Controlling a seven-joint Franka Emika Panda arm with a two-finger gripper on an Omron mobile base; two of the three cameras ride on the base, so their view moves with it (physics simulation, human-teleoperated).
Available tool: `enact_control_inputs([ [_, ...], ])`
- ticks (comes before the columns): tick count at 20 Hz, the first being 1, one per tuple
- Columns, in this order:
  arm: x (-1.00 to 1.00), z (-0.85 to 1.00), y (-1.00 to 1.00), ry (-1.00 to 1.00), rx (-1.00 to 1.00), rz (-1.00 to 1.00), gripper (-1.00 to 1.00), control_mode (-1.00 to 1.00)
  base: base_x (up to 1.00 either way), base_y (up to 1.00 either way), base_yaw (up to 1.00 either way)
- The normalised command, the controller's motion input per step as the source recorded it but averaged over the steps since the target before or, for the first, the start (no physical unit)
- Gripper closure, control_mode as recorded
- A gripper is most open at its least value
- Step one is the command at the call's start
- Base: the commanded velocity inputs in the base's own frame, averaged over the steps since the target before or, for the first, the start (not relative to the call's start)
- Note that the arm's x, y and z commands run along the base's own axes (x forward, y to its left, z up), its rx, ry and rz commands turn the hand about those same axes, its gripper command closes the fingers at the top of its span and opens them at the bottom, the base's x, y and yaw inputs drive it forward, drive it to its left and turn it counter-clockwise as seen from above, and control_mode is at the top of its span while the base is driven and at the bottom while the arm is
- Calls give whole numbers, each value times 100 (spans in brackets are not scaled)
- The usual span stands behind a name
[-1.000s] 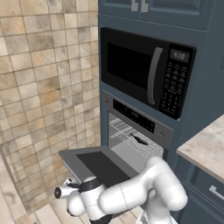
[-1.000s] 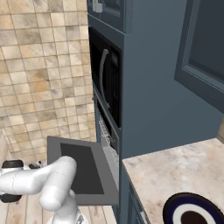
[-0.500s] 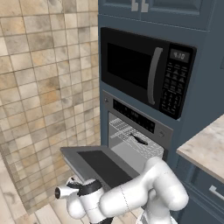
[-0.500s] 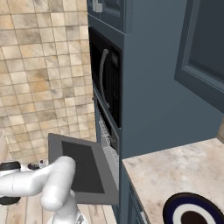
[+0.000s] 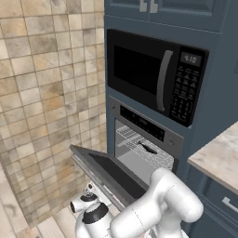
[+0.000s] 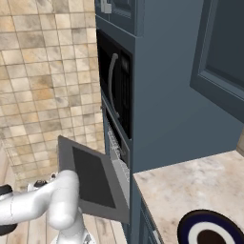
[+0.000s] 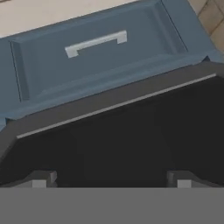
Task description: Place the fish on the top rack of the oven, and slide the tray back inside. Close the oven door.
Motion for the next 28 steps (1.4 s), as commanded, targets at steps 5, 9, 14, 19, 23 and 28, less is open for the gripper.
enact_control_inputs([
  [5, 21, 22, -100, -6, -30, -34, -100, -100, 0, 0, 0],
  [9, 36, 47, -100, 0, -26, -33, -100, -100, 0, 0, 0],
  [14, 26, 65, -100, -4, -27, -30, -100, -100, 0, 0, 0],
  [19, 19, 65, -100, -10, -27, -28, -100, -100, 0, 0, 0],
  [23, 21, 53, -100, -14, -25, -24, -100, -100, 0, 0, 0],
  [28, 30, 41, -100, -12, -18, -18, -100, -100, 0, 0, 0],
])
